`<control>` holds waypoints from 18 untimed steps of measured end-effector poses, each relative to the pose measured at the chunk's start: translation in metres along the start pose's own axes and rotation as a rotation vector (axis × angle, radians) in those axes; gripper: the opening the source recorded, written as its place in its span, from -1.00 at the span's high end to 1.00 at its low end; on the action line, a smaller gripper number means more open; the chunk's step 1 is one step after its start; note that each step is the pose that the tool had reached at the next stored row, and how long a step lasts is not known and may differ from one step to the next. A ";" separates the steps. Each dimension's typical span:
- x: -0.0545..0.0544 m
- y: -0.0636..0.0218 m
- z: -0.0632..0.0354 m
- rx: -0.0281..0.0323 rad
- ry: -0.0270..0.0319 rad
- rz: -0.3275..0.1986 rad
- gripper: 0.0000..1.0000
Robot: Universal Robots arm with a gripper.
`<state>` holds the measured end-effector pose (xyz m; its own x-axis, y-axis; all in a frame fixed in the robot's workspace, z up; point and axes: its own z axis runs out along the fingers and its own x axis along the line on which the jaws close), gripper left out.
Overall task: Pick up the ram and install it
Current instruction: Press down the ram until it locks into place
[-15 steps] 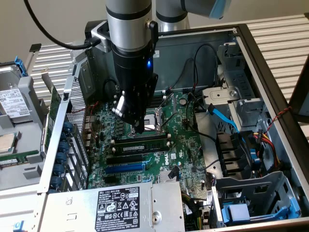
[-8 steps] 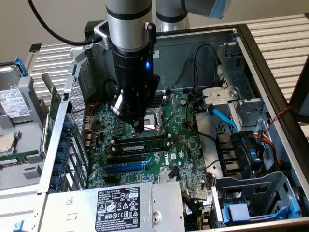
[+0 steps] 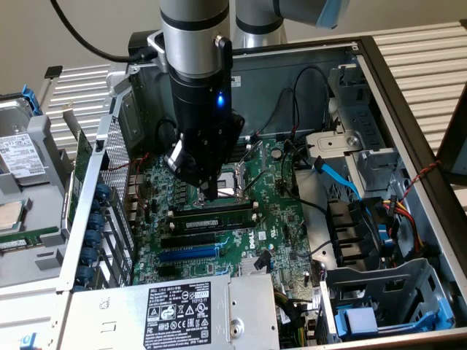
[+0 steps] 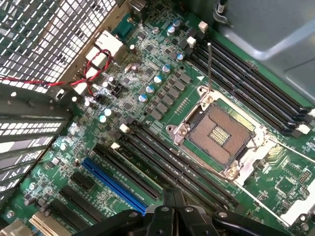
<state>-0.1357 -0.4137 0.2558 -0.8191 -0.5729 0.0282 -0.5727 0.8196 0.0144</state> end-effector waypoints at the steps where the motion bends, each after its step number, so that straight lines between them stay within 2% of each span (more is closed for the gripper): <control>1: 0.000 0.0000 0.0000 -0.0004 -0.0002 0.014 0.79; 4: 0.000 0.0000 0.0000 -0.0011 -0.0005 0.054 0.79; 11: 0.000 -0.0001 0.0000 0.0061 0.0046 0.127 0.79; 18: 0.000 0.0000 0.0001 0.0054 0.0031 0.211 0.79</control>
<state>-0.1356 -0.4136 0.2557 -0.9208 -0.3886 0.0331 -0.3887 0.9214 0.0026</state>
